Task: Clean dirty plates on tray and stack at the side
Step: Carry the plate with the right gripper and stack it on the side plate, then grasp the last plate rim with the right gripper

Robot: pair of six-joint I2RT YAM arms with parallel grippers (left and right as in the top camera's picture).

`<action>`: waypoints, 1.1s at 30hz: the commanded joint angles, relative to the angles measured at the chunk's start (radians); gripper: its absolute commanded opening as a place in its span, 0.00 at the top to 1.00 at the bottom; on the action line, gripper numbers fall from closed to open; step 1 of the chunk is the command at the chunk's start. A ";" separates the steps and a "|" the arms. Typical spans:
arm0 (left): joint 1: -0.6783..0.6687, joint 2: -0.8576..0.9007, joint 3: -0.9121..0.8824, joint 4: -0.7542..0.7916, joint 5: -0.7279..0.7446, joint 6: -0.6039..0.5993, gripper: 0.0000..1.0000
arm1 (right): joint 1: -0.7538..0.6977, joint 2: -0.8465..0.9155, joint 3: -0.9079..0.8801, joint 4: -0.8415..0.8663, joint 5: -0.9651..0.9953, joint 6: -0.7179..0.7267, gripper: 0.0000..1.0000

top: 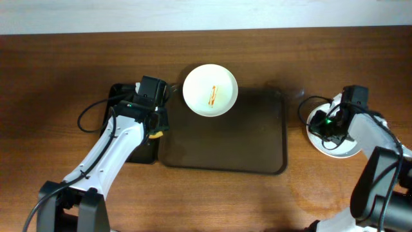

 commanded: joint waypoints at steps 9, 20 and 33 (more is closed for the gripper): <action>0.004 -0.025 0.010 0.002 0.008 -0.010 1.00 | 0.432 -0.137 0.249 -0.077 -0.167 -0.121 0.53; 0.004 -0.025 0.010 0.002 0.008 -0.010 1.00 | 0.466 0.172 0.794 -0.388 -0.102 -0.111 0.30; 0.004 -0.025 0.010 0.002 0.009 -0.010 1.00 | 0.555 0.531 0.790 -0.251 -0.074 0.024 0.67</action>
